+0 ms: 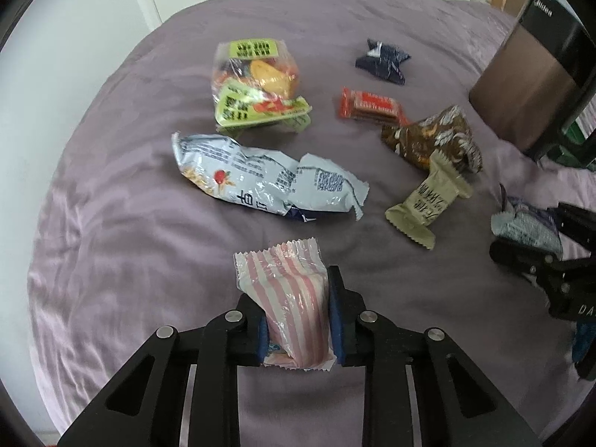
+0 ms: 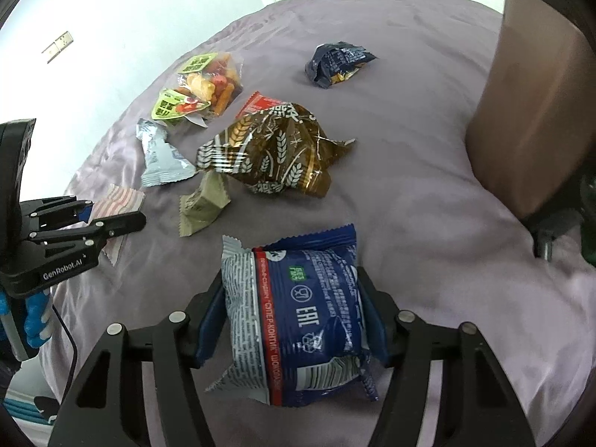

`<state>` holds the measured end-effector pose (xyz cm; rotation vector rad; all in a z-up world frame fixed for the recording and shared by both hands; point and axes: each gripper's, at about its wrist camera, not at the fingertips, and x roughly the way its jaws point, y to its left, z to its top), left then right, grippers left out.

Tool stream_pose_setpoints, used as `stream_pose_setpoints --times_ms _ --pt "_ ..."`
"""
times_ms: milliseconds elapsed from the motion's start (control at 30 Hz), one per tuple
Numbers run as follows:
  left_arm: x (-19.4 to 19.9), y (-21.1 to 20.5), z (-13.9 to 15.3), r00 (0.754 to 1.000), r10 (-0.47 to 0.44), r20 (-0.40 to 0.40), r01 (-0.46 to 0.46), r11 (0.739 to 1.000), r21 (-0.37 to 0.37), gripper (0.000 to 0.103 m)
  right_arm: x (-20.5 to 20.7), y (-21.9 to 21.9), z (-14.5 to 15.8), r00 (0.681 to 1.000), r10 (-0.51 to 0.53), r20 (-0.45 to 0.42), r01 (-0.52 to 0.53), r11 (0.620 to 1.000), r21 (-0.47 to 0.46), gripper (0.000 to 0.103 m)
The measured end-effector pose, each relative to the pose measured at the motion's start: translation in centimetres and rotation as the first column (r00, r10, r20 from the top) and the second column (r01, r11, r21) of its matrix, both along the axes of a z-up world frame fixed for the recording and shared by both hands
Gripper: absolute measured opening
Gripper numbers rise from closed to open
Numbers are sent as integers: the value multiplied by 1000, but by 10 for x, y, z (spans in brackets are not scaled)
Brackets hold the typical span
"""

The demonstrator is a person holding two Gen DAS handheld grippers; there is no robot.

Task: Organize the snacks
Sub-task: 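Carry both held packets over the green tray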

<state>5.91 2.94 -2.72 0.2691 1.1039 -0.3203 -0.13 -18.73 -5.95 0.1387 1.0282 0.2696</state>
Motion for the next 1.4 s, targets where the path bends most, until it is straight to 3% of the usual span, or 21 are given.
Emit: stream_pose_setpoints --times_ms 367,600,900,1133,1400 --pt "-37 1 55 997 34 70 -31 998 -49 21 -53 1 55 997 -19 76 19 1000 -1 80" --pt "-80 -22 91 994 -19 105 28 996 -88 21 -105 -25 86 987 -78 142 80 997 -3 80" --pt "-136 -106 131 976 -159 148 178 976 -129 22 -176 -95 113 954 -201 221 203 979 10 80" --pt "-169 -199 154 938 -300 171 324 937 -131 22 -217 -173 130 897 -337 287 344 938 27 80" --pt "-159 -320 168 904 -384 188 415 894 -169 22 -212 -273 140 822 -463 332 488 873 10 80"
